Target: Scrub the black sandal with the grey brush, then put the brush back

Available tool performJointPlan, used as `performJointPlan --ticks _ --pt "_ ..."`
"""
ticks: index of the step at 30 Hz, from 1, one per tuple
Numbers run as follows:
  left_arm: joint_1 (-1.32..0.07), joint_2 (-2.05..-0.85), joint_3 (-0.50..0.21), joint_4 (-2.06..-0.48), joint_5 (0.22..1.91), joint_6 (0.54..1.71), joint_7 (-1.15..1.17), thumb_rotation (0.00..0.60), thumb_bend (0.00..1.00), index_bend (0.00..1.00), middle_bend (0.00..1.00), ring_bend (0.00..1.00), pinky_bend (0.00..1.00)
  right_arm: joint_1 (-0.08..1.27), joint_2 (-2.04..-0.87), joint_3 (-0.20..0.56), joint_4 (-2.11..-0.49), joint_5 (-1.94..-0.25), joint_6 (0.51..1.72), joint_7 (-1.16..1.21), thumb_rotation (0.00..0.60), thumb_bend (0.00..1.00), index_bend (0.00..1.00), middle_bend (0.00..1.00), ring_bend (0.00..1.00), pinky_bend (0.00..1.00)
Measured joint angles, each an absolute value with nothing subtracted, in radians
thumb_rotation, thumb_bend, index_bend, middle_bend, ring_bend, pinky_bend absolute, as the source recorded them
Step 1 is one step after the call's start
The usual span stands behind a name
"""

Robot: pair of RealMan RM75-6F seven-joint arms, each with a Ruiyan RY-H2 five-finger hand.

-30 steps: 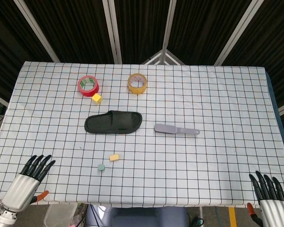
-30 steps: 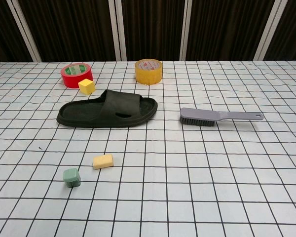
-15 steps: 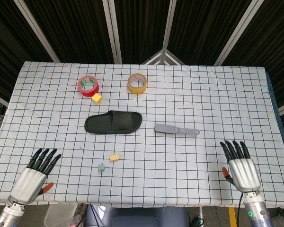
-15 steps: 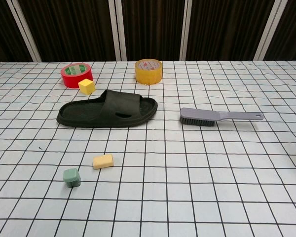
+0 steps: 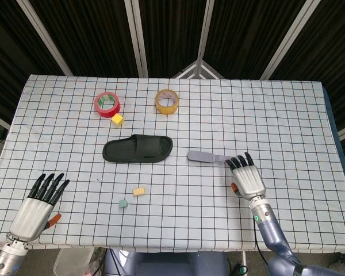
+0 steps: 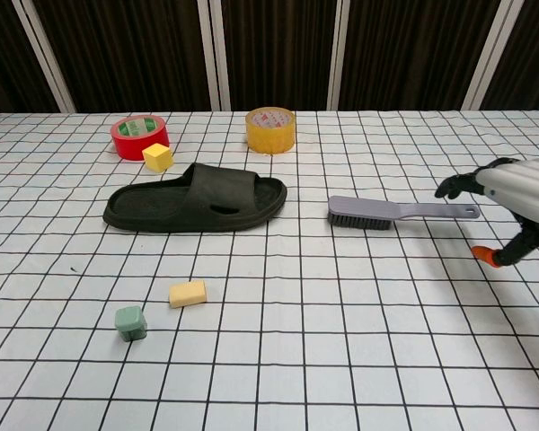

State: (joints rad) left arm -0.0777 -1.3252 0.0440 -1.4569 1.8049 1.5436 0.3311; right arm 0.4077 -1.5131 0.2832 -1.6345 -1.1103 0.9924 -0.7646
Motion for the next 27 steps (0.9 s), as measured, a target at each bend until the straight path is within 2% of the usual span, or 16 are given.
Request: performJointPlan --ticks 4,13,27 --pt "-0.082 -1.326 0.032 -1.455 1.765 1.523 0.33 0.592 0.16 0.0 0.0 0.0 0.02 0.493 -1.573 0.312 -1.557 -1.029 0.949 -0.796 0.6 0.42 0.2 0.22 0.15 0.06" --pt "-0.091 -1.323 0.005 -1.456 1.699 1.499 0.325 0.591 0.16 0.0 0.0 0.0 0.02 0.616 -1.611 0.344 -1.497 -0.93 0.923 -0.85 0.6 0.42 0.22 0.23 0.16 0.06" --pt "-0.111 -1.314 -0.01 -1.459 1.636 1.456 0.308 0.592 0.16 0.0 0.0 0.0 0.02 0.758 -1.707 0.339 -1.39 -0.803 0.908 -0.861 0.6 0.42 0.24 0.24 0.16 0.07"
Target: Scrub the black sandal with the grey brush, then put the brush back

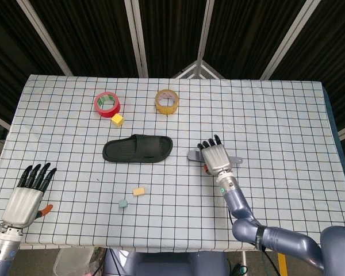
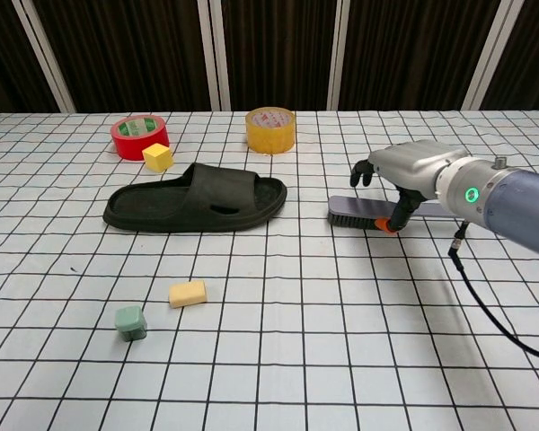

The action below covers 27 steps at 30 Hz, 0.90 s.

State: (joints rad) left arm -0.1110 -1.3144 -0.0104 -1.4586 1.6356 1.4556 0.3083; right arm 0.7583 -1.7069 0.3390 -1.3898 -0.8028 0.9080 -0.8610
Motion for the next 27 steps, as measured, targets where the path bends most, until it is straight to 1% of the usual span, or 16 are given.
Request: performJointPlan --ticks 3,10,27 --pt "-0.112 -1.31 -0.01 -1.46 1.63 1.454 0.302 0.592 0.16 0.0 0.0 0.0 0.02 0.775 -1.717 0.33 -1.382 -0.797 0.918 -0.861 0.6 0.42 0.25 0.25 0.17 0.07" --pt "-0.113 -1.3 -0.006 -1.466 1.627 1.46 0.289 0.59 0.16 0.0 0.0 0.0 0.02 0.8 -1.729 0.307 -1.378 -0.793 0.947 -0.856 0.6 0.42 0.32 0.29 0.19 0.09" --pt "-0.117 -1.3 -0.002 -1.469 1.613 1.458 0.293 0.593 0.16 0.0 0.0 0.0 0.02 0.827 -1.733 0.273 -1.328 -0.785 0.953 -0.806 0.6 0.42 0.33 0.31 0.19 0.09"
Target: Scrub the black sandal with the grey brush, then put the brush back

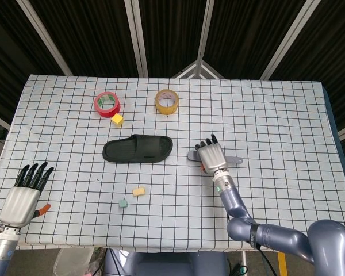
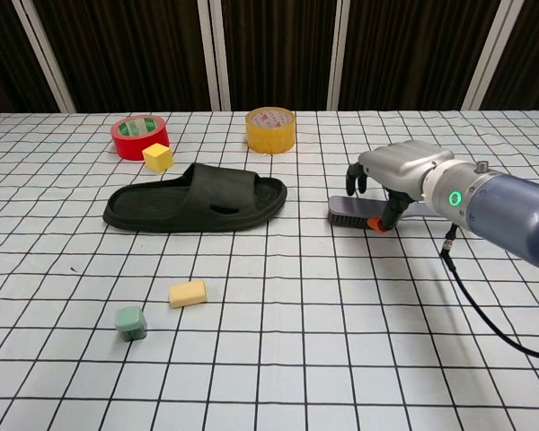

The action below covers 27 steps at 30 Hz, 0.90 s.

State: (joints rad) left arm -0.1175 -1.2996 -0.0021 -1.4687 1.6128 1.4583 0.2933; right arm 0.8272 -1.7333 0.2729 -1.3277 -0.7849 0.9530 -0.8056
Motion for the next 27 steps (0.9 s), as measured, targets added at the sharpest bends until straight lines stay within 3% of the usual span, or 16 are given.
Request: performJointPlan --ticks 17,27 --pt "-0.122 -1.295 0.005 -1.473 1.606 1.456 0.288 0.593 0.16 0.0 0.0 0.0 0.02 0.842 -1.738 0.243 -1.293 -0.785 0.957 -0.763 0.6 0.42 0.46 0.39 0.25 0.15" --pt "-0.123 -1.297 0.008 -1.473 1.604 1.456 0.294 0.592 0.16 0.0 0.0 0.0 0.02 0.841 -1.739 0.232 -1.285 -0.813 0.978 -0.736 0.6 0.42 0.62 0.52 0.38 0.35"
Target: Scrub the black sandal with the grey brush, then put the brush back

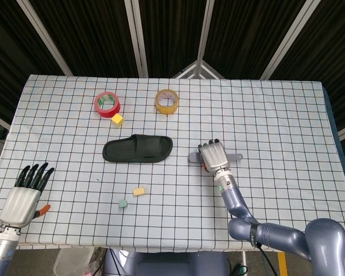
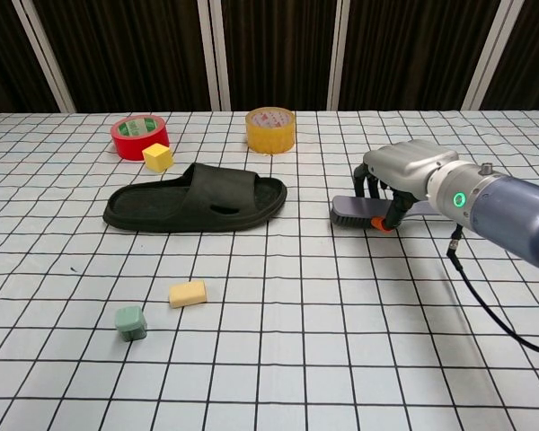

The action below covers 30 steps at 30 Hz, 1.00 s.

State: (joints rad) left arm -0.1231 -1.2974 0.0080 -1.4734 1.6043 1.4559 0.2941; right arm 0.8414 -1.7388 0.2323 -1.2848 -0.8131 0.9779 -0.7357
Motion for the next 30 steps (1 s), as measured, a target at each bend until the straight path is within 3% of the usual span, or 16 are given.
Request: performJointPlan --ticks 5,10,18,30 --pt "-0.124 -1.299 0.011 -1.473 1.603 1.453 0.298 0.593 0.16 0.0 0.0 0.0 0.02 0.837 -1.745 0.224 -1.273 -0.845 0.987 -0.704 0.6 0.43 0.7 0.58 0.44 0.4" --pt "-0.125 -1.3 0.012 -1.473 1.602 1.453 0.299 0.592 0.18 0.0 0.0 0.0 0.02 0.831 -1.754 0.217 -1.254 -0.883 0.991 -0.662 0.6 0.49 0.73 0.6 0.45 0.4" --pt "-0.151 -1.299 0.021 -1.473 1.619 1.415 0.266 0.596 0.46 0.0 0.0 0.0 0.02 0.828 -1.745 0.204 -1.261 -0.953 1.018 -0.646 0.6 0.5 0.74 0.61 0.46 0.4" --pt "-0.31 -1.299 -0.048 -1.522 1.593 1.221 0.248 0.592 0.53 0.0 0.0 0.0 0.02 0.89 -1.711 0.238 -1.37 -0.951 1.005 -0.742 0.6 0.5 0.75 0.62 0.47 0.4"
